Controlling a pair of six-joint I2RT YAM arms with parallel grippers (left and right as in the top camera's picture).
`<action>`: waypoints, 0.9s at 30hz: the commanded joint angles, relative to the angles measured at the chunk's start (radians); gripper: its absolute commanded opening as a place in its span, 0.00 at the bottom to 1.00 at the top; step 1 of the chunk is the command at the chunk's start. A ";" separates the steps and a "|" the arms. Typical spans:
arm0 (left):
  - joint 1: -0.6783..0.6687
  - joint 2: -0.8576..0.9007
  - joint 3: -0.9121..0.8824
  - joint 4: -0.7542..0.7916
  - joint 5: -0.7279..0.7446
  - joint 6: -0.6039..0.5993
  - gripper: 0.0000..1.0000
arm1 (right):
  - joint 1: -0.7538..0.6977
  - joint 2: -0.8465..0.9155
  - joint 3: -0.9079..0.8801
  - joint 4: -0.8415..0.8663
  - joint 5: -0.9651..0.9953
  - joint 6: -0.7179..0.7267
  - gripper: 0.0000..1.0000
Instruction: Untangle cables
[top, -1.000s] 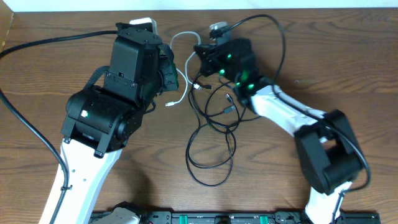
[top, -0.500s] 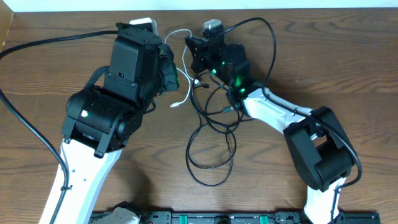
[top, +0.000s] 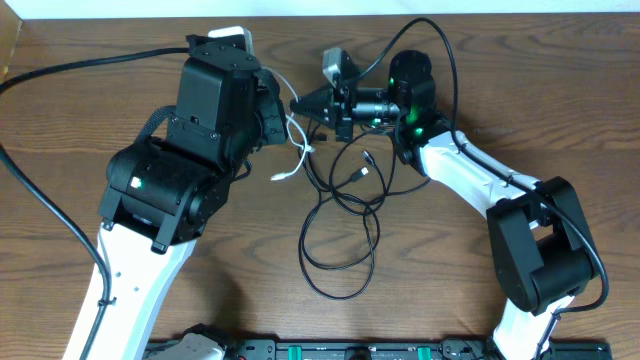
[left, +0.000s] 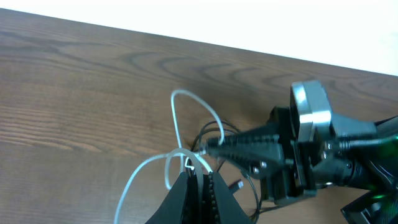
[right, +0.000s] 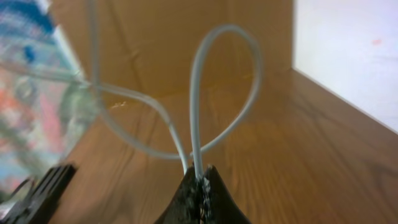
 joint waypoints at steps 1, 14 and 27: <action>0.003 0.004 0.005 0.002 -0.006 0.014 0.08 | 0.004 -0.011 0.003 -0.017 -0.111 -0.190 0.01; 0.003 0.005 0.005 0.002 -0.005 0.013 0.08 | 0.079 0.043 0.003 -0.120 0.704 -0.235 0.01; 0.003 0.054 -0.017 -0.003 0.025 0.013 0.07 | 0.074 0.138 0.003 -0.103 1.165 -0.105 0.01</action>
